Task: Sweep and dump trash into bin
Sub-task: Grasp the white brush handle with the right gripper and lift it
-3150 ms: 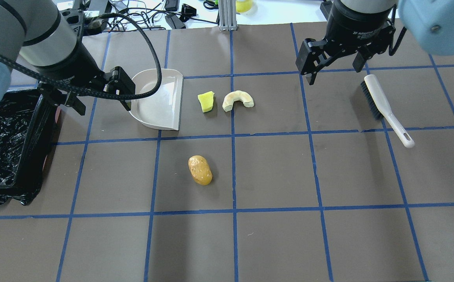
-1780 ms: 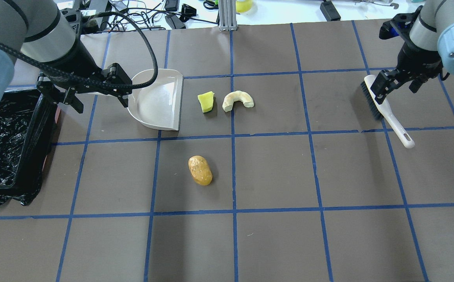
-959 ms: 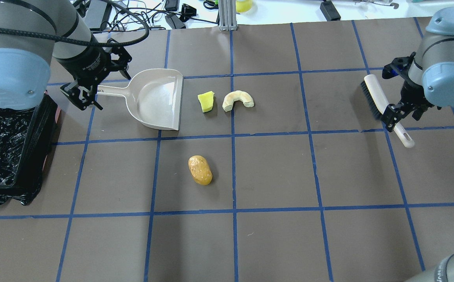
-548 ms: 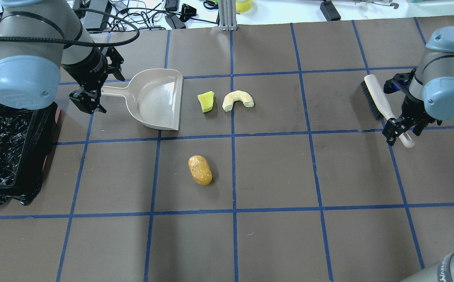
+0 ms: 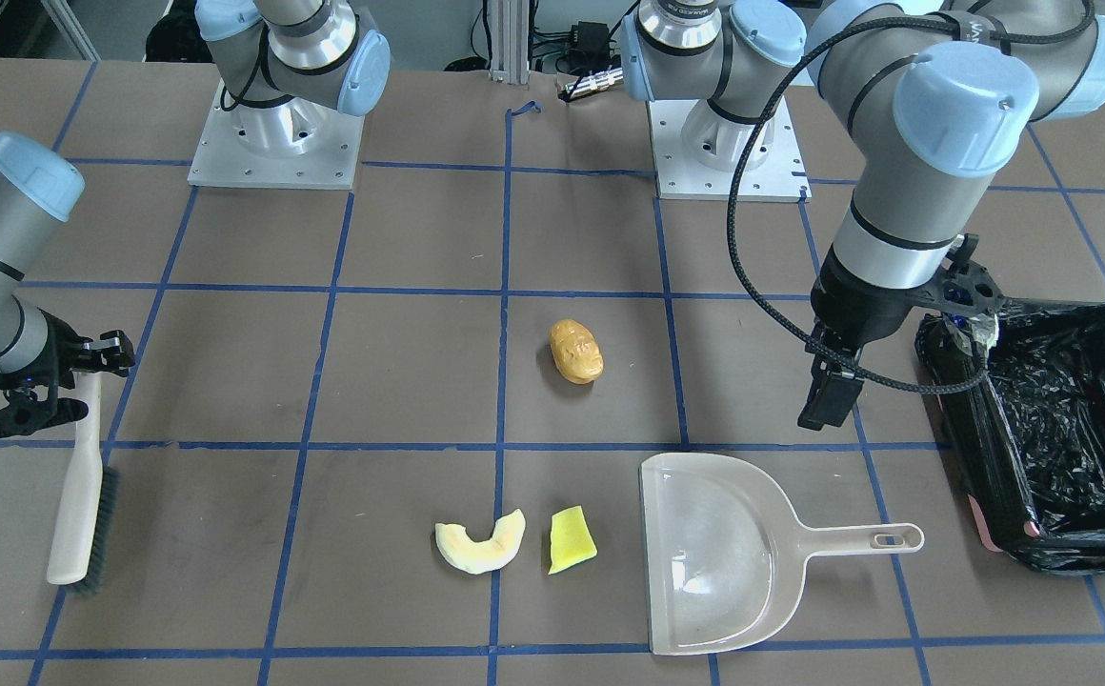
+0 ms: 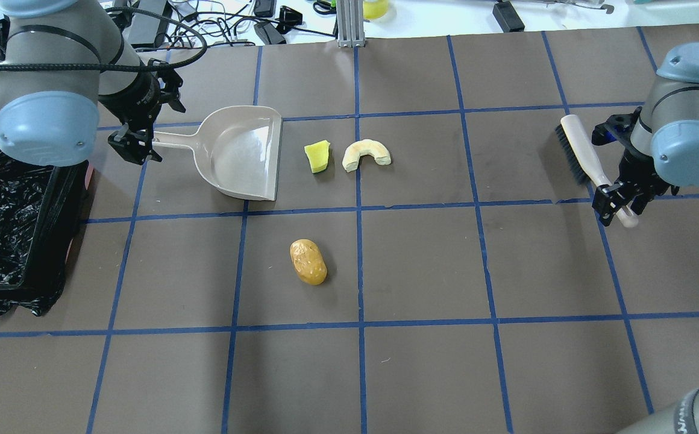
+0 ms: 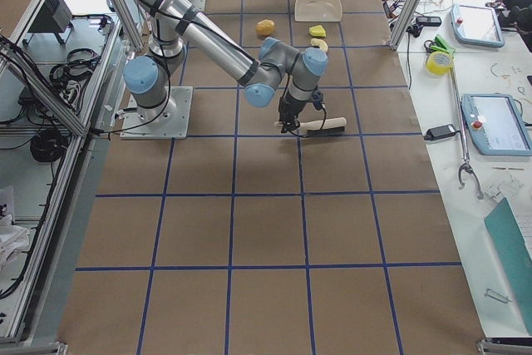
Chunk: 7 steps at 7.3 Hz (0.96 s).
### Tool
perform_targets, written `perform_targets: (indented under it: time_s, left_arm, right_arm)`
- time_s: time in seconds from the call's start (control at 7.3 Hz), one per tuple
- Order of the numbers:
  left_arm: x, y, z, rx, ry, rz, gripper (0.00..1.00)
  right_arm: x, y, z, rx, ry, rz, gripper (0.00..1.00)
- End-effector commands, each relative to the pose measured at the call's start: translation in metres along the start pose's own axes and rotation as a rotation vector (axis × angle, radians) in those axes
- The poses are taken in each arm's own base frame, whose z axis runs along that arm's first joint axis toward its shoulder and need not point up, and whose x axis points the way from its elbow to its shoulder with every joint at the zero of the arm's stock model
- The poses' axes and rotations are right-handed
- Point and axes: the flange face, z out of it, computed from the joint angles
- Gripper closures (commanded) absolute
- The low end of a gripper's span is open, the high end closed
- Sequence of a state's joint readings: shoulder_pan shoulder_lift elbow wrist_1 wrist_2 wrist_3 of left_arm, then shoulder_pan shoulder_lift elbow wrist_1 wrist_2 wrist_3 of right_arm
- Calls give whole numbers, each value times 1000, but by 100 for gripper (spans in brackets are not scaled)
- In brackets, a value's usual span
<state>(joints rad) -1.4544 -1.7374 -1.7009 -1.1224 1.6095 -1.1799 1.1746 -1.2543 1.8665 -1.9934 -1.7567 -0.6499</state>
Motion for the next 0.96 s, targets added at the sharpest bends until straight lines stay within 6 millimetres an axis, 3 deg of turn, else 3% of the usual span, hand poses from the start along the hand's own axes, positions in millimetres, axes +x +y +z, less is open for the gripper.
perform_targets:
  time_s: [0.0, 0.14, 0.27, 0.41, 0.55, 0.82]
  left_arm:
    - [6, -42, 40, -8, -55, -170, 0]
    - [20, -51, 48, 12, -9, -206, 5]
    - [32, -56, 56, 16, 0, -235, 26]
    - [40, -60, 68, 11, -9, -243, 23]
    - [49, -63, 81, -1, -16, -247, 0]
    - [65, -71, 110, 35, 60, -255, 0]
  right_arm:
    - [2, -1, -6, 5, 2, 12, 92]
    - [2, 1, -13, 16, 6, 34, 92]
    - [-8, 6, -35, 36, 22, 92, 92]
    - [-31, 5, -60, 27, 16, 147, 92]
    - [-68, -9, -85, 21, 43, 135, 94]
    - [-164, -34, -121, 19, 63, 237, 95]
